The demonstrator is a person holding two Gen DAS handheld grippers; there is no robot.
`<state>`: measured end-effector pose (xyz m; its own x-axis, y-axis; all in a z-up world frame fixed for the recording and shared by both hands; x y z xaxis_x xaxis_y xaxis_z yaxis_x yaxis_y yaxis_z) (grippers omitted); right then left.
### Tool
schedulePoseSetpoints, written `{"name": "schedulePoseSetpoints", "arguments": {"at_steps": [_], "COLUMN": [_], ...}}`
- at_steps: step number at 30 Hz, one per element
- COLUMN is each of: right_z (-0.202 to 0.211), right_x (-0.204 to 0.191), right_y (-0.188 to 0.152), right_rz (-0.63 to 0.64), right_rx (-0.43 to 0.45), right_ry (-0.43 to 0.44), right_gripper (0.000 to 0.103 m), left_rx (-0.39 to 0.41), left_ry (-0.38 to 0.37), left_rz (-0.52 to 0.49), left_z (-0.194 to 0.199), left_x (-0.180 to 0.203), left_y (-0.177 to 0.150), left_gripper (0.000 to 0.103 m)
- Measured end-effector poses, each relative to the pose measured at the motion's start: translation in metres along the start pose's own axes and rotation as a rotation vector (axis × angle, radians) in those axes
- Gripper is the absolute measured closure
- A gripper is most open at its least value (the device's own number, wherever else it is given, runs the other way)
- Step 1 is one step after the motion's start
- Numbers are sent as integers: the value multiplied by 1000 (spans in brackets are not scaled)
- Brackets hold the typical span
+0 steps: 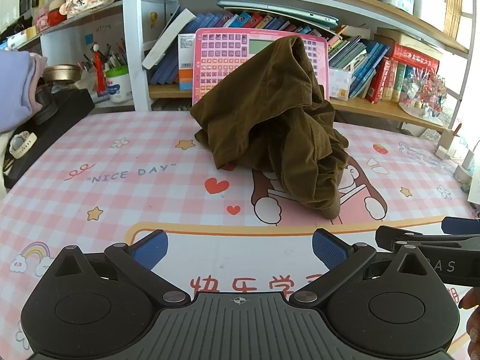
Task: Fold clothes
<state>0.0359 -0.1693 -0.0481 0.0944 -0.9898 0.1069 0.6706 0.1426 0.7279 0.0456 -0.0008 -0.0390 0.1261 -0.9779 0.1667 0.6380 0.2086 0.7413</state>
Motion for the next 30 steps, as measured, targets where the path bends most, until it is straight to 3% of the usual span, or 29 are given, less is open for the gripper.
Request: {"name": "schedulePoseSetpoints", "arguments": {"at_steps": [30], "right_z": [-2], "right_x": [0], "right_y": [3], "right_rz": [0], "right_rx": [5], "right_ry": [5], "right_gripper": [2], "left_rx": [-9], "left_ry": [2], "left_rz": [2], "left_z": [-1], "left_x": [1], "left_y": [2], "left_gripper": [0]}}
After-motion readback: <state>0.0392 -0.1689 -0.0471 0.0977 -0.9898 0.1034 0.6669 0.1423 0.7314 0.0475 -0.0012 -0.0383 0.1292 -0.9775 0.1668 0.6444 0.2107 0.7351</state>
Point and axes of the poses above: each gripper's, at about its wrist camera, not at the fingertips, and z roughly against the way its jaws point, x to its right, y to its top, the point moved 6 cm from there along -z, roughly the way its jaws point, and after that the axes turned 12 degrees about z, right-handed, at the moved point
